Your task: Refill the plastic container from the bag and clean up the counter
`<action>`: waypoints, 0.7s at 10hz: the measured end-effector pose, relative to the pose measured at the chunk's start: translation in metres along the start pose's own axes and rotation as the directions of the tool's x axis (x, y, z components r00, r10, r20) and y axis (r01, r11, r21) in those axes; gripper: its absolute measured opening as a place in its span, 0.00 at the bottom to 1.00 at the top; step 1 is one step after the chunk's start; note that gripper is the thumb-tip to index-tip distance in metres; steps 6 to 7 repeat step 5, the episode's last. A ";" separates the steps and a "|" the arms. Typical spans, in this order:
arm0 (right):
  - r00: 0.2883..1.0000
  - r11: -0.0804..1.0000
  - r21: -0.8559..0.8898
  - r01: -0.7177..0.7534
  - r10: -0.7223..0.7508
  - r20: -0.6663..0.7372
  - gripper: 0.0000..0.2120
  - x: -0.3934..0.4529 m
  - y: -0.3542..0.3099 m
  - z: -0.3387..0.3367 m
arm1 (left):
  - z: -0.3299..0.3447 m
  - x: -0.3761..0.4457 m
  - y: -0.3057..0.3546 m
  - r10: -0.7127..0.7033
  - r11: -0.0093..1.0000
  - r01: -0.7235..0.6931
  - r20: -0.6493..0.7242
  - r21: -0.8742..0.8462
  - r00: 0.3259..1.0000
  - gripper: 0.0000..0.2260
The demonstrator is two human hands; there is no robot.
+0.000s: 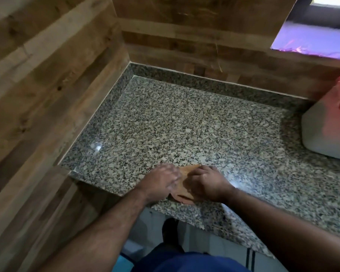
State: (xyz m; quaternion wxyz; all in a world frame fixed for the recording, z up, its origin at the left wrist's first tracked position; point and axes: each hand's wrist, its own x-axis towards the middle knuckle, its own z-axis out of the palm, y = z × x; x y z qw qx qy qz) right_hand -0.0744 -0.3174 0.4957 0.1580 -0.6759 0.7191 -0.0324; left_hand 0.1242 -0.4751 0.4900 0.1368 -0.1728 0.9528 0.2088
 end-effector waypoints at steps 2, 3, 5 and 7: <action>0.998 0.995 -0.087 -0.051 0.054 0.026 0.25 -0.001 -0.015 0.022 | -0.002 0.011 -0.005 0.153 0.955 -0.205 0.236 0.214 0.960 0.32; 0.997 0.996 -0.053 -0.070 0.072 0.035 0.26 -0.005 -0.017 0.021 | -0.011 0.018 -0.011 0.190 0.948 -0.249 0.273 0.201 0.943 0.33; 0.966 0.978 0.050 -0.200 0.206 -0.159 0.22 -0.028 -0.002 0.017 | -0.044 0.034 0.006 0.269 0.960 -0.277 0.160 0.033 0.950 0.29; 0.966 0.978 0.050 -0.200 0.206 -0.159 0.22 -0.028 -0.002 0.017 | -0.044 0.034 0.006 0.269 0.960 -0.277 0.160 0.033 0.950 0.29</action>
